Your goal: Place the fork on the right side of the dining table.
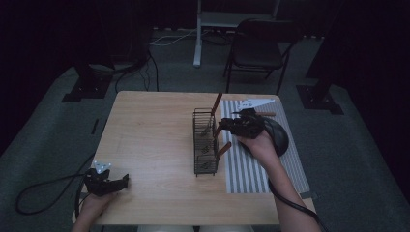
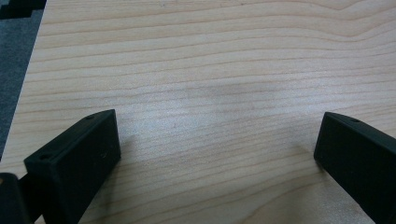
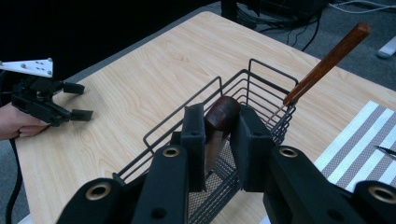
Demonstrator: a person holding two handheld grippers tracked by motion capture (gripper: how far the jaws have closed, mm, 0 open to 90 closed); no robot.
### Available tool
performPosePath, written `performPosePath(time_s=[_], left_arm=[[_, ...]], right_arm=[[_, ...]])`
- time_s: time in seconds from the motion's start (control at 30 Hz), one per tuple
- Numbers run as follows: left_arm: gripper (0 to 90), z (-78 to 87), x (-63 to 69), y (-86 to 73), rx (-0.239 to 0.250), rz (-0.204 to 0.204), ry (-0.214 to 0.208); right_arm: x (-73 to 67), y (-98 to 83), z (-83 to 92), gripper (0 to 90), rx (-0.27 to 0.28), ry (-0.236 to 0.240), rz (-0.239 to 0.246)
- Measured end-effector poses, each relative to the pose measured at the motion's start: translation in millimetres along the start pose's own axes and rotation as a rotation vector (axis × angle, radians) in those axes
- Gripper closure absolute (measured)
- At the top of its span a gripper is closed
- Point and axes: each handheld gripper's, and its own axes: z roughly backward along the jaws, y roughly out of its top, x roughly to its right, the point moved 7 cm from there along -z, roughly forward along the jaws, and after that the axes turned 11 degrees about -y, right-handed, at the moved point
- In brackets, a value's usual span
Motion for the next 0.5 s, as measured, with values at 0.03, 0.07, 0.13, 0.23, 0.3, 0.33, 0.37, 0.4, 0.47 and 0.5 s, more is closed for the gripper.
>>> performPosePath(time_s=[0.03, 0.07, 0.13, 0.23, 0.3, 0.33, 0.37, 0.4, 0.47, 0.5], left_arm=[[0.6, 0.0, 0.0, 0.0, 0.001, 0.0, 0.0], [0.5, -0.1, 0.0, 0.0, 0.001, 0.0, 0.0], [0.6, -0.1, 0.0, 0.0, 0.001, 0.001, 0.0], [0.6, 0.1, 0.0, 0.0, -0.001, 0.0, 0.0], [0.6, 0.1, 0.1, 0.0, -0.001, 0.0, 0.0], [0.6, 0.1, 0.1, 0.0, -0.001, 0.0, -0.001], [0.6, 0.1, 0.1, 0.0, -0.001, 0.001, 0.0], [0.6, -0.1, 0.0, 0.0, 0.001, 0.0, 0.0], [0.6, 0.0, 0.0, 0.0, 0.0, 0.0, 0.0], [0.6, 0.0, 0.0, 0.0, 0.0, 0.001, 0.0]], right_arm=[[-0.9, 0.6, 2.0, 76.3, 0.001, 0.003, 0.0], [-1.4, 1.4, 3.9, 76.3, 0.007, 0.003, 0.004], [-2.0, 3.1, 7.7, 76.3, 0.013, 0.002, 0.009], [-1.4, 7.0, 14.5, 76.3, 0.027, -0.003, 0.008], [-0.6, 11.1, 20.9, 76.3, 0.044, -0.004, 0.009], [-0.4, 12.4, 23.3, 76.3, 0.049, -0.005, 0.008], [0.1, 14.0, 26.4, 76.4, 0.056, -0.005, 0.007], [0.6, 15.5, 29.4, 76.5, 0.06, -0.006, 0.007], [2.4, 18.1, 35.0, 81.3, 0.071, -0.01, 0.003], [3.3, 19.2, 37.6, 81.2, 0.074, -0.01, -0.003]])
